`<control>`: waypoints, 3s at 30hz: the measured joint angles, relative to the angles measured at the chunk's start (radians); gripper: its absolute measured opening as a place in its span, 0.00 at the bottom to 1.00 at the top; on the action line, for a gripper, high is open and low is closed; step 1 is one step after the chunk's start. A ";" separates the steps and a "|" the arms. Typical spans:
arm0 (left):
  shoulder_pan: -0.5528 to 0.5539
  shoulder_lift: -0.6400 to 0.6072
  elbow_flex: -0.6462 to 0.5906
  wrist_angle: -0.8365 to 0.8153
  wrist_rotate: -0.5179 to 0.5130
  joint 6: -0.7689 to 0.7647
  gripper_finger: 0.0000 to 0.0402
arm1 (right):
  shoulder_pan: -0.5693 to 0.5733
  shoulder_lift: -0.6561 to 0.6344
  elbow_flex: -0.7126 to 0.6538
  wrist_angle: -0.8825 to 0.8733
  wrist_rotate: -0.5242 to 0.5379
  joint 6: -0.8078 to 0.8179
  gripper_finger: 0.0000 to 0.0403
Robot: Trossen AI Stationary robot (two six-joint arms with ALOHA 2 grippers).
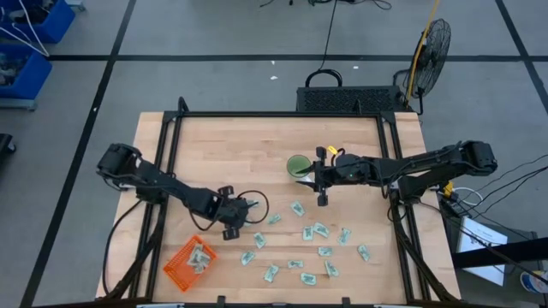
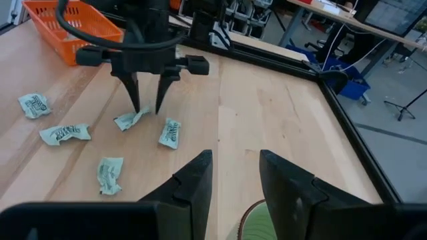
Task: Pick and place Stevia / Truvia into bins
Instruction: Put the light green stevia packet into the orange basket
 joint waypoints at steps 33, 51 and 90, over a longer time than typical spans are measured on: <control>-0.456 -0.190 0.293 -0.605 0.393 -1.326 0.01 | 0.000 0.000 0.000 -0.009 0.000 0.004 0.29; -0.530 -0.171 0.292 -0.661 0.337 -1.558 0.16 | 0.000 0.000 0.000 -0.007 0.000 -0.004 0.29; 0.070 -0.172 0.027 -0.073 -0.189 -0.197 0.20 | 0.000 0.000 0.000 -0.010 0.000 0.002 0.29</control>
